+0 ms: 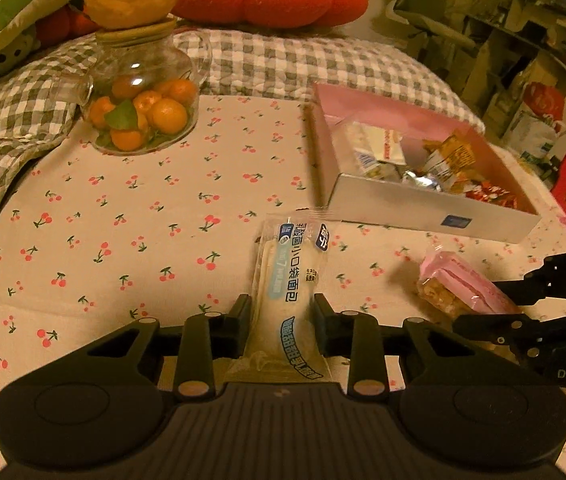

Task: Organize snacks
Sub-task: 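Grasp the clear bread packet with the left gripper while the right gripper grasps the pink packet, then carry both packets into the silver box and open both grippers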

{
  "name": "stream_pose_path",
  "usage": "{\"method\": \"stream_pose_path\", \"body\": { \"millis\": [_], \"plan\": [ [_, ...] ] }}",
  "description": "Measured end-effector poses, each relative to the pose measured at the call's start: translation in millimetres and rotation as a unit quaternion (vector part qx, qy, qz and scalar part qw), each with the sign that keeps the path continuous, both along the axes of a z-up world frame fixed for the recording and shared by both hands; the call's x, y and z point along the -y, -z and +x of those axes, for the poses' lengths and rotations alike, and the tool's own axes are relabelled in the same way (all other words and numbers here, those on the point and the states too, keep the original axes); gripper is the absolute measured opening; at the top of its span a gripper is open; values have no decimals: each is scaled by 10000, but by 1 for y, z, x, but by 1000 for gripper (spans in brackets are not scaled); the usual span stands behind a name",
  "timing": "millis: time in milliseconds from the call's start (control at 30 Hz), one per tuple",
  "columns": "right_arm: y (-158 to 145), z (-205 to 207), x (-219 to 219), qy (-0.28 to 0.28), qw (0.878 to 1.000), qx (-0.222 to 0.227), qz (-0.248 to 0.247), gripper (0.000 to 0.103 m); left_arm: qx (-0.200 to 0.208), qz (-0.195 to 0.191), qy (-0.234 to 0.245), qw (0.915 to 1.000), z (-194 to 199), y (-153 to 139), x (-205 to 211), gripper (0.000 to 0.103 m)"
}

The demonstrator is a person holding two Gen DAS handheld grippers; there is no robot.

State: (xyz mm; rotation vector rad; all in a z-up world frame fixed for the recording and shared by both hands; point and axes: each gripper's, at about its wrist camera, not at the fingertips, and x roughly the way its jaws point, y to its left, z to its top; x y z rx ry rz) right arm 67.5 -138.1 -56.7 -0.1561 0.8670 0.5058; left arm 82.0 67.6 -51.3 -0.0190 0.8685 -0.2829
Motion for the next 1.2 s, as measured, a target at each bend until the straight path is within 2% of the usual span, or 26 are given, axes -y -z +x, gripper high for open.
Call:
{"method": "stream_pose_path", "body": {
  "millis": [567, 1000, 1200],
  "plan": [
    [-44, 3, 61, 998, 9929, 141, 632, 31, -54, -413, -108, 9991, 2, -24, 12, 28],
    [-61, 31, 109, 1957, 9750, 233, 1029, 31, 108, -699, -145, 9974, 25, -41, 42, 28],
    [-60, 55, 122, 2346, 9643, 170, 1214, 31, 277, -638, -71, 9976, 45, -42, 71, 28]
  ]
}}
